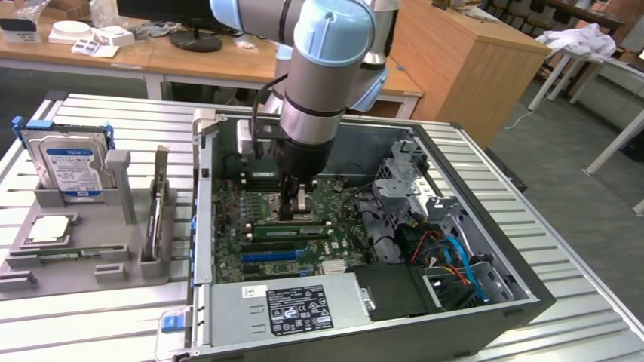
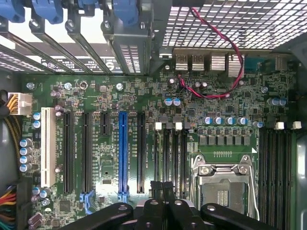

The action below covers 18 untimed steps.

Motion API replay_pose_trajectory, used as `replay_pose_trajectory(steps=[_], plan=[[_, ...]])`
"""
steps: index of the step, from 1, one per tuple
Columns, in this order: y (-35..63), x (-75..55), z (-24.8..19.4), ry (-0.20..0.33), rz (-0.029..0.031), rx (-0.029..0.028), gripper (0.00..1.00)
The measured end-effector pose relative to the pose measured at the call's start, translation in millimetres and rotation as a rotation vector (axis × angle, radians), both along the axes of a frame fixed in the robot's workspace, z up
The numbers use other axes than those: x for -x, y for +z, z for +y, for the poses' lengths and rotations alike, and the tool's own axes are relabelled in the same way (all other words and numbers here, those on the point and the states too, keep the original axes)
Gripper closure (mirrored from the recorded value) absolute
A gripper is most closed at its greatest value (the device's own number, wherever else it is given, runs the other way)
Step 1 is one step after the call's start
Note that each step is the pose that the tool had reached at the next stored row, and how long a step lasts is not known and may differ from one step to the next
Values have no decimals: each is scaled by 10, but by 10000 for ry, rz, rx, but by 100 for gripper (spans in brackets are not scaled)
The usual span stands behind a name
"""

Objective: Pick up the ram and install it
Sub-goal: 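Press down the ram until it locks into place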

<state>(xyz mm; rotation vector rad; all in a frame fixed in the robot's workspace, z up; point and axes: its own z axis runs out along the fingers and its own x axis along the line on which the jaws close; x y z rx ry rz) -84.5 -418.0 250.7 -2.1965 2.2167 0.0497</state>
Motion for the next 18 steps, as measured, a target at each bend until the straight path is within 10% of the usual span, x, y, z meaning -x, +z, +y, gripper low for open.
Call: replay_pose_trajectory(steps=[18], plan=[[-101, 0, 0, 0, 0, 1, 89]])
